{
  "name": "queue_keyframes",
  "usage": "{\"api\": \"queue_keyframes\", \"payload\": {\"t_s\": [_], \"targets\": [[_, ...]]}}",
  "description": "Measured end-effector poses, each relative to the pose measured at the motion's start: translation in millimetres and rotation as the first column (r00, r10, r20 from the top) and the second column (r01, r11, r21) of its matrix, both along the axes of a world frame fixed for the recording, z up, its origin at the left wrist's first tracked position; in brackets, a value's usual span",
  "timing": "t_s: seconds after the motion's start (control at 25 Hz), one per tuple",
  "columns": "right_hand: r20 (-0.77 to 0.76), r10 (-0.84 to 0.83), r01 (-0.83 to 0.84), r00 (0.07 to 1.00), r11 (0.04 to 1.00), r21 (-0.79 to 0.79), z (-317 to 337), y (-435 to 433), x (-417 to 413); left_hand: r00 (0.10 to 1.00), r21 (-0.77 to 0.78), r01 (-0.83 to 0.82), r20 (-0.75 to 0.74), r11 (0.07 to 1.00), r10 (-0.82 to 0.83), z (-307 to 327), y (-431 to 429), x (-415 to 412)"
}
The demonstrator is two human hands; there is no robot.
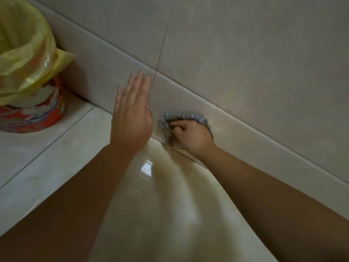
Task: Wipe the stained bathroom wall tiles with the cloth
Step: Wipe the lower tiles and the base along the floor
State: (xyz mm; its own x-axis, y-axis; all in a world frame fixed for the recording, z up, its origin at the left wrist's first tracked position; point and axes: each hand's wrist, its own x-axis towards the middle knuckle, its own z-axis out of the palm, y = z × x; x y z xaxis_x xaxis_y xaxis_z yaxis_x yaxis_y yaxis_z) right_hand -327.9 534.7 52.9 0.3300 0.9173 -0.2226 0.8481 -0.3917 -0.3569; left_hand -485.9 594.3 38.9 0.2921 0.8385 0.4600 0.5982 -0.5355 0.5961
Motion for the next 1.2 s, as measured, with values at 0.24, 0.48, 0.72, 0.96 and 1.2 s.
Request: {"api": "queue_keyframes", "payload": {"t_s": [0.24,0.48,0.72,0.96,1.2], "targets": [[0.262,-0.143,0.257,0.954,0.841,-0.477,-41,-117,106,1.000,-0.012,0.000,-0.024,1.000,0.000,4,-1,-6],[0.462,-0.016,0.339,0.887,0.702,-0.626,-22,-155,138,0.998,0.042,0.057,-0.026,0.998,-0.056,8,-8,4],[0.217,0.044,0.055,0.975,0.901,-0.430,-39,-54,44,0.999,0.017,0.012,-0.038,1.000,-0.011,3,-5,-25],[-0.244,0.018,0.012,0.970,0.993,0.121,6,12,-23,0.998,-0.034,-0.062,0.032,0.998,0.063,-7,6,-45],[-0.636,0.149,0.226,0.757,0.854,0.468,73,55,-55,0.987,-0.064,-0.104,0.117,0.993,0.111,-22,15,-52]]}}
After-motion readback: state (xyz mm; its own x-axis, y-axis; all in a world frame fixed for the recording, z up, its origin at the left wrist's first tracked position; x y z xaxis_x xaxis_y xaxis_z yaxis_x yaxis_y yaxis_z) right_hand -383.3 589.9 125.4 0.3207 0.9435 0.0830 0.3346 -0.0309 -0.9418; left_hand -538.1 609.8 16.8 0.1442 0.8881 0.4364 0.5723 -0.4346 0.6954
